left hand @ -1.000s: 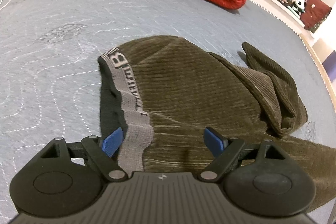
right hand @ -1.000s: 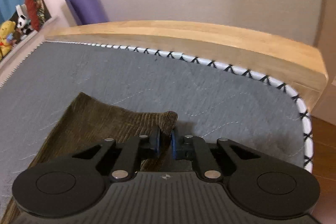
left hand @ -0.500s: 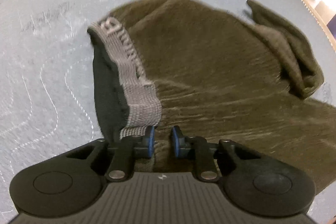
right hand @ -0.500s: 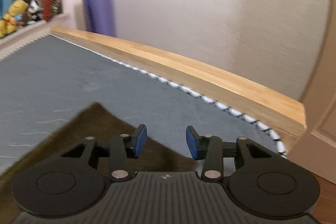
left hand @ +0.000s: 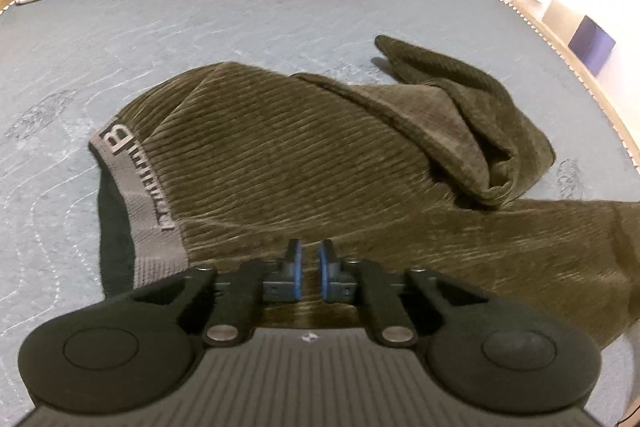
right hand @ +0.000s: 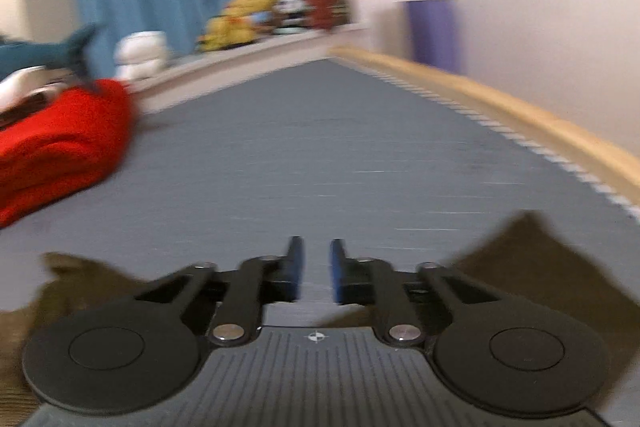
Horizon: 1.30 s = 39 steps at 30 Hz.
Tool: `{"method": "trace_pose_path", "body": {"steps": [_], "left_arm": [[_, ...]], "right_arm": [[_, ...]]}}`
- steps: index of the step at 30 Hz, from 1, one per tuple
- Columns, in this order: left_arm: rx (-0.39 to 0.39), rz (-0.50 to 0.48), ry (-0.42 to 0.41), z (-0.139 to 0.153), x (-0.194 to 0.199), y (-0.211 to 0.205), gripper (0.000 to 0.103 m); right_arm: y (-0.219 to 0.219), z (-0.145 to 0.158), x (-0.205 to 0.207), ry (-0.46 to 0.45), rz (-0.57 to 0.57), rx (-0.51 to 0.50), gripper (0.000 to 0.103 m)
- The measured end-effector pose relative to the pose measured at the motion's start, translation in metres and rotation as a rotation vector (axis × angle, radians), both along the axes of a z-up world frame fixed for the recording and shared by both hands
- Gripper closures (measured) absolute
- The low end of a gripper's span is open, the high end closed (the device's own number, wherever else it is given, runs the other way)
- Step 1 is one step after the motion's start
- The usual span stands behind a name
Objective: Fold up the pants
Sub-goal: 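Grasp the striped waistband with the left gripper while the right gripper moves back, then grasp the pant leg hem with the right gripper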
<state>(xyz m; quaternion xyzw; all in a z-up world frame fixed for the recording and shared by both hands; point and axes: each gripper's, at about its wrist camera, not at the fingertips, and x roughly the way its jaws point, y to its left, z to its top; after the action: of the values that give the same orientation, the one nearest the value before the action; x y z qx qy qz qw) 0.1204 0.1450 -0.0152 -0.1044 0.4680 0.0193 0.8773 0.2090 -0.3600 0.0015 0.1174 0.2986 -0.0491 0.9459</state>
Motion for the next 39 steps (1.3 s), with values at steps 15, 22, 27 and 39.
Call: {"method": "trace_pose_path", "body": {"steps": [15, 22, 27, 39], "left_arm": [[-0.034, 0.008, 0.051, -0.004, 0.022, -0.015, 0.094], [-0.042, 0.025, 0.050, 0.000, 0.024, -0.005, 0.094], [-0.047, 0.024, 0.039, 0.007, 0.020, -0.002, 0.093], [-0.068, 0.028, 0.003, 0.020, 0.009, -0.004, 0.093]], "right_arm": [[0.209, -0.042, 0.086, 0.046, 0.406, -0.053, 0.071], [0.257, -0.075, 0.112, 0.095, 0.456, -0.161, 0.082], [0.249, -0.056, 0.109, 0.040, 0.433, -0.153, 0.095], [0.141, 0.074, 0.027, -0.165, 0.038, 0.127, 0.096]]}}
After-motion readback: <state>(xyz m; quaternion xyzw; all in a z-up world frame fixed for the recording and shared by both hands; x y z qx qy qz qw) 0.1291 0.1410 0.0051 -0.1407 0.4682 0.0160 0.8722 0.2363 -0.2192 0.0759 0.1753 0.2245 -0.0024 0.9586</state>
